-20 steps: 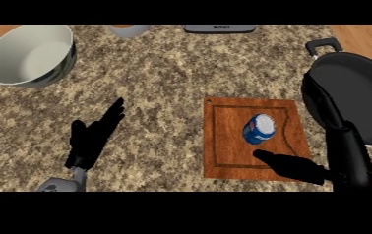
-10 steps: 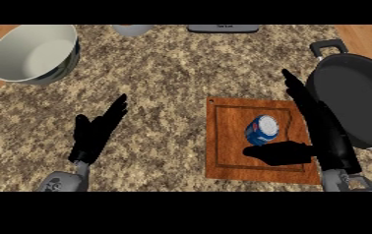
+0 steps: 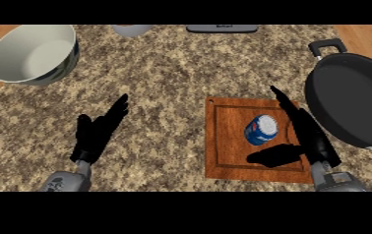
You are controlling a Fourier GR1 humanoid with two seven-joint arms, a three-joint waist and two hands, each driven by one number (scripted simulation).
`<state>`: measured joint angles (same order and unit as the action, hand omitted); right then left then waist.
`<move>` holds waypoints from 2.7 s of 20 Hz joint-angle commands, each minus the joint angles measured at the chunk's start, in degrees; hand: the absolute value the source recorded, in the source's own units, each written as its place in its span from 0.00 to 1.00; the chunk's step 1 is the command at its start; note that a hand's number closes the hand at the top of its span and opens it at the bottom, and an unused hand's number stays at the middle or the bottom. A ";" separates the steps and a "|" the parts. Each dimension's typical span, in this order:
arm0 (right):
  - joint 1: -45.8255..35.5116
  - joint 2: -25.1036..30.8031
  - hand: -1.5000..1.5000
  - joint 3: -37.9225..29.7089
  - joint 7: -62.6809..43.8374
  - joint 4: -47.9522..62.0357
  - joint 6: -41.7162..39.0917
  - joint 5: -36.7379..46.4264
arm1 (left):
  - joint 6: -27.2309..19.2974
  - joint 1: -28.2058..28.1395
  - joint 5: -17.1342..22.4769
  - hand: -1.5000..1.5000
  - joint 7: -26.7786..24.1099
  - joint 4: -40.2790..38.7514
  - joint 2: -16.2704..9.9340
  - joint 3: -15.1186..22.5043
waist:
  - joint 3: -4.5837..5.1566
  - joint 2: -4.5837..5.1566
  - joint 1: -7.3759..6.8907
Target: Pick the can from the cutting board and place it in the pot
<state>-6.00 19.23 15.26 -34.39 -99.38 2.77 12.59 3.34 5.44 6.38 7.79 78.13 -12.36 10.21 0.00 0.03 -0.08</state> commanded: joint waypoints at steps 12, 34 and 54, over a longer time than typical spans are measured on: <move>7.60 -5.31 0.00 -9.21 24.60 9.01 -3.74 -6.10 | 2.97 -2.09 -2.10 0.50 -1.23 0.71 1.63 -2.48 | -0.02 0.00 0.06; -1.05 -12.61 1.00 -11.76 49.18 39.54 -6.80 -3.63 | 5.87 -0.01 -3.65 0.50 0.31 -0.52 3.40 -6.86 | -0.02 0.04 -0.14; 18.35 0.65 1.00 -45.97 72.26 42.78 -0.66 -23.04 | 4.81 -4.92 -4.25 0.50 0.89 3.57 3.97 -7.99 | -0.16 -0.36 3.78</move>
<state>5.92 14.97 -21.15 34.07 -59.46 -0.07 -6.52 7.55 1.19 1.34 8.06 80.44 -8.49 2.13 0.39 -0.93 3.75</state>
